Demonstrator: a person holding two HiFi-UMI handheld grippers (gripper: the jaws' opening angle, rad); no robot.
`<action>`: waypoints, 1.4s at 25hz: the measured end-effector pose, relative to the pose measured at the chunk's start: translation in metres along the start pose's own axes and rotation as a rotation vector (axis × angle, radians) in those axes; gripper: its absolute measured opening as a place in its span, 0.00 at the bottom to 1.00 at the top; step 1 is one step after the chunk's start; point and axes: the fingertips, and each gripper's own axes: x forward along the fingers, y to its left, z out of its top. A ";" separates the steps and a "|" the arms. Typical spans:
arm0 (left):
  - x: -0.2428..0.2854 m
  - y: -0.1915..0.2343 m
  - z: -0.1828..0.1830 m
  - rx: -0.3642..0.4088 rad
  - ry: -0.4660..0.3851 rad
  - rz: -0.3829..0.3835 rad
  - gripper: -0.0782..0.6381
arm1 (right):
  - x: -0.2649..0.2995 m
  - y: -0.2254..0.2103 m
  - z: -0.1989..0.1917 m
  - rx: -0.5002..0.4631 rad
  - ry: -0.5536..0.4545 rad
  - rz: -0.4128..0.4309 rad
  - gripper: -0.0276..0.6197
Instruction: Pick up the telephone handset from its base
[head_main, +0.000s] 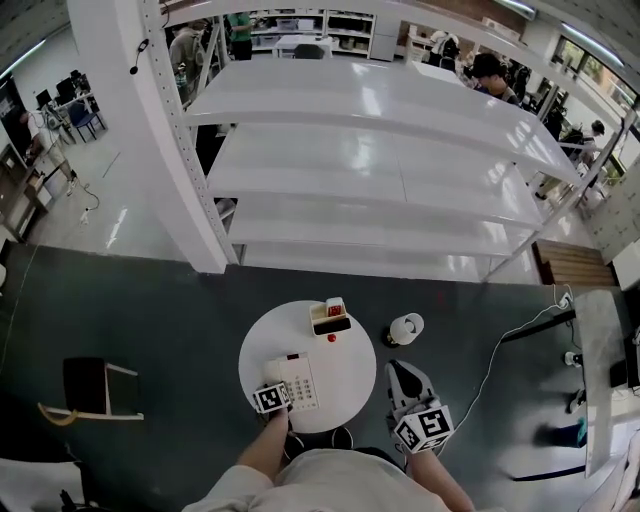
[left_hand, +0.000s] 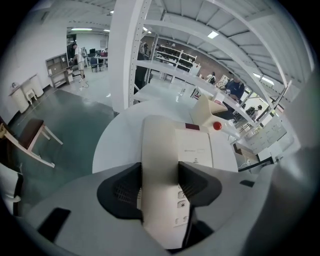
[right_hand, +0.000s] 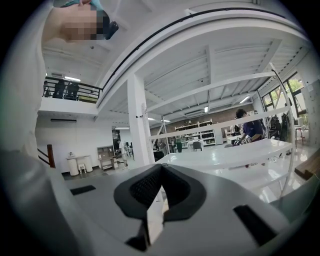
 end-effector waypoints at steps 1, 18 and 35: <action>0.001 0.000 -0.001 -0.004 0.003 -0.001 0.43 | -0.001 0.000 0.000 0.001 -0.001 -0.001 0.06; 0.008 -0.007 -0.004 0.007 0.046 -0.011 0.42 | -0.010 -0.009 -0.005 0.012 0.003 -0.008 0.06; 0.003 -0.016 -0.014 -0.027 0.085 -0.025 0.42 | -0.028 -0.018 -0.007 0.017 -0.009 -0.034 0.06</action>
